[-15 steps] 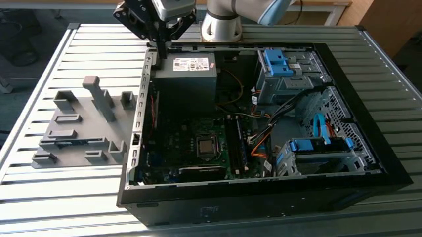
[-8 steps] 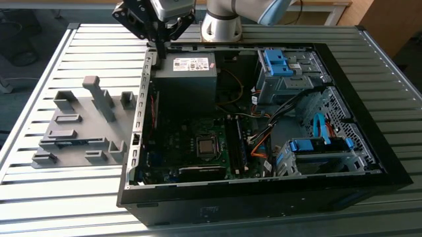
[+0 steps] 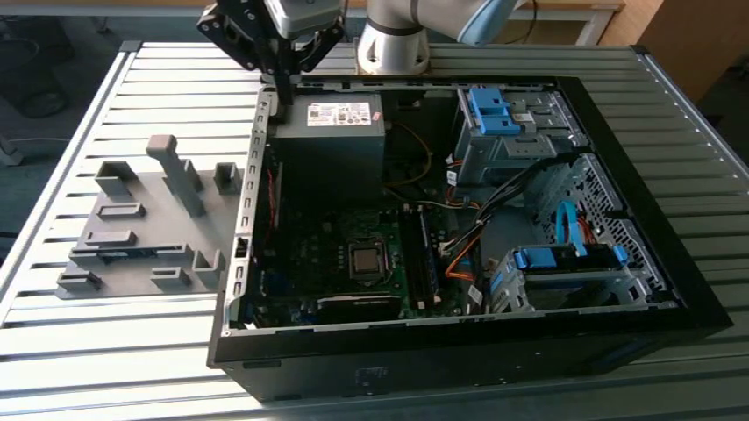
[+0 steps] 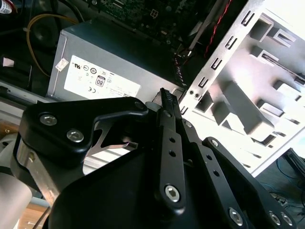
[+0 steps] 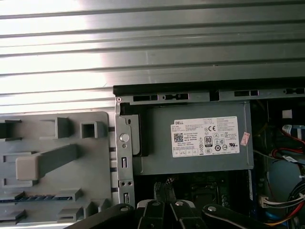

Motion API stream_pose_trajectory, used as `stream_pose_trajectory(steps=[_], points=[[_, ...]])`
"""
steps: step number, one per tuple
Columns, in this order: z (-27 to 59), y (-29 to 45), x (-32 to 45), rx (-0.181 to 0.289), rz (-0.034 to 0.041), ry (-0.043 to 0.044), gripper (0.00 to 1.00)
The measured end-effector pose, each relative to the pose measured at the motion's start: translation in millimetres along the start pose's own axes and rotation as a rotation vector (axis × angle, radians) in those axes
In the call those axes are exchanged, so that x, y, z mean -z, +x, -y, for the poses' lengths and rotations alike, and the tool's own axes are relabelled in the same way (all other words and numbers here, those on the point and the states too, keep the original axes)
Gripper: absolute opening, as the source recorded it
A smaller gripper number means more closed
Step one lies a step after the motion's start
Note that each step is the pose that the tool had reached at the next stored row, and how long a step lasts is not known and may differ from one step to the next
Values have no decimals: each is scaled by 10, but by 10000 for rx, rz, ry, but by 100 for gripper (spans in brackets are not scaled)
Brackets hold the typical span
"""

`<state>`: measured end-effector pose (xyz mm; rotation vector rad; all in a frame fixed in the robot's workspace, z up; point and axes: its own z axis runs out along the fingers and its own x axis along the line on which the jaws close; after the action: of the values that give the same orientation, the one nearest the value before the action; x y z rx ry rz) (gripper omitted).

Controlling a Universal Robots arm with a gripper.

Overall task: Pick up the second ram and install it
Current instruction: 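Reach for the second ram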

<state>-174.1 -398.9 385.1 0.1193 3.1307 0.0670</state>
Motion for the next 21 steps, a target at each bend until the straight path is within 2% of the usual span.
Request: stream_pose_trajectory(steps=[21], points=[[5,62,-11,-1,-29,3,11]])
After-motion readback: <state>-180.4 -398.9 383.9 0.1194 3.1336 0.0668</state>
